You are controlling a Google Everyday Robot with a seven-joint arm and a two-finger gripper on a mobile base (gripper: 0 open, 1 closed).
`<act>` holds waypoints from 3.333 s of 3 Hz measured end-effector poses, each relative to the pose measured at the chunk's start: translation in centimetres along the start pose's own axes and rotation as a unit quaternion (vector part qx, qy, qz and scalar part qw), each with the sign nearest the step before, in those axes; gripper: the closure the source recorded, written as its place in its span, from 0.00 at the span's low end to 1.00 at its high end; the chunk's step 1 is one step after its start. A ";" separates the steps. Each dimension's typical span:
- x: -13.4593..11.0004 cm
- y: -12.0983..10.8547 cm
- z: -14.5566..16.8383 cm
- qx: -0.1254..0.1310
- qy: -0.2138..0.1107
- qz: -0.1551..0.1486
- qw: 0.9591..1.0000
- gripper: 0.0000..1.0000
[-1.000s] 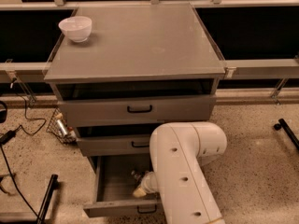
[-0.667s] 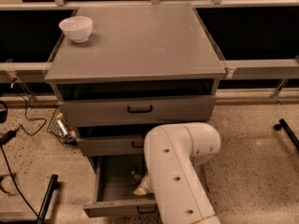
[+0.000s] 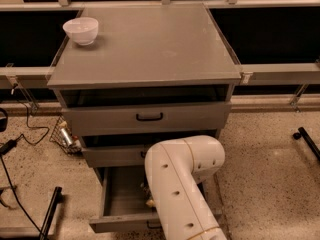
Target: Pick water bottle from bottom drawer and place on counter
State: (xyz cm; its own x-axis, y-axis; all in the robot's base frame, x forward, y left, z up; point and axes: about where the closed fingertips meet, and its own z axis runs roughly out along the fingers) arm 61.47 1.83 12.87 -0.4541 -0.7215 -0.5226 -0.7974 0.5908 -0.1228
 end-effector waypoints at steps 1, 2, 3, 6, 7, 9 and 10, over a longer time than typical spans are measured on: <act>0.5 -0.9 1.2 0.010 0.006 0.010 1.000 0.39; 0.6 -1.0 1.4 0.011 0.006 0.011 1.000 0.54; 0.6 -1.0 1.4 0.011 0.006 0.011 1.000 0.85; 0.6 -0.9 1.4 0.011 0.006 0.011 1.000 0.75; 0.6 -0.9 1.4 0.011 0.006 0.011 1.000 0.52; 0.4 -1.0 1.3 0.012 0.004 0.010 1.000 0.00; 0.4 -1.0 1.3 0.012 0.004 0.010 1.000 0.00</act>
Offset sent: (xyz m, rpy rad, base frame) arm 0.0091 -0.0046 -0.0111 -0.0095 -0.0005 -0.0277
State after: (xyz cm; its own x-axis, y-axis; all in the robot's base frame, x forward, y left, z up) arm 62.65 1.43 11.68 -0.4727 -0.7126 -0.5184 -0.7785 0.6134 -0.1333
